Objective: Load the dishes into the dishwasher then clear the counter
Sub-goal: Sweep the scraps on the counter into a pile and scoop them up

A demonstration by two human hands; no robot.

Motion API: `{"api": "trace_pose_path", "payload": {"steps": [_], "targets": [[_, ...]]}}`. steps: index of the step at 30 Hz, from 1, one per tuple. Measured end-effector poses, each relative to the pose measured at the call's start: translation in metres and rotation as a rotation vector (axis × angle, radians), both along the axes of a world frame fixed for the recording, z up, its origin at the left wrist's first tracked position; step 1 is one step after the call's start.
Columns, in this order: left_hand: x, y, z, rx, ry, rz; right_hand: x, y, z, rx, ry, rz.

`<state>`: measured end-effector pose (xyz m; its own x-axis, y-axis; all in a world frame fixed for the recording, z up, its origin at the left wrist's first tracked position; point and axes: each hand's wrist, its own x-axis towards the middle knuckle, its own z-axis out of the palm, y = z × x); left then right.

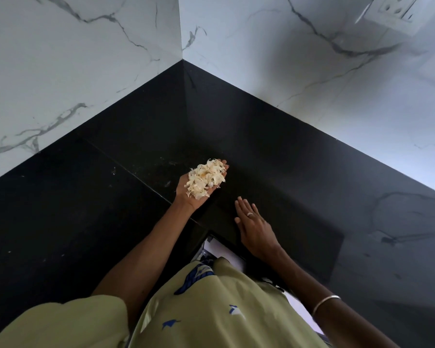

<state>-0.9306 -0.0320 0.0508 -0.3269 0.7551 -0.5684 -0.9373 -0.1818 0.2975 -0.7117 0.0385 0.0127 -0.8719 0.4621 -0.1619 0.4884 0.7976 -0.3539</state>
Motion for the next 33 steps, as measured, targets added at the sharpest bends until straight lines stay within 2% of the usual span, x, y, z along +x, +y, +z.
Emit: {"api": "trace_pose_path", "payload": {"steps": [5, 8, 10, 11, 15, 18, 21, 23, 27, 30, 33], "targets": [[0.005, -0.006, 0.002, 0.046, -0.003, 0.022, 0.030, 0.011, 0.009, -0.025, -0.026, 0.045], [0.002, -0.013, -0.003, 0.037, 0.006, -0.012, 0.046, 0.016, 0.008, -0.156, 0.184, -0.136], [0.002, -0.015, -0.003, 0.029, 0.031, -0.003, 0.056, 0.011, 0.006, -0.150, 0.298, -0.266], [0.004, -0.016, -0.002, -0.025, 0.034, 0.012, 0.059, 0.005, 0.004, -0.120, 0.289, -0.313], [0.011, -0.023, 0.000, -0.025, 0.014, -0.001, 0.053, -0.030, -0.014, 0.020, 0.137, -0.428], [0.015, -0.026, 0.004, 0.062, -0.008, -0.018, 0.028, -0.050, -0.018, 0.006, 0.060, -0.442], [0.020, -0.026, 0.002, 0.076, 0.009, -0.039, -0.002, -0.059, -0.017, -0.026, 0.064, -0.404], [0.019, -0.026, 0.000, 0.067, 0.018, -0.047, -0.017, -0.057, -0.011, -0.102, 0.115, -0.426], [0.019, -0.029, 0.004, 0.079, 0.018, -0.036, -0.009, -0.038, 0.005, -0.357, 0.416, -0.563], [0.018, -0.030, 0.004, 0.077, -0.006, -0.006, 0.016, -0.017, 0.013, -0.245, 0.470, -0.634], [0.021, -0.033, 0.009, 0.087, -0.001, -0.007, 0.024, -0.002, 0.011, -0.169, 0.381, -0.567]]}}
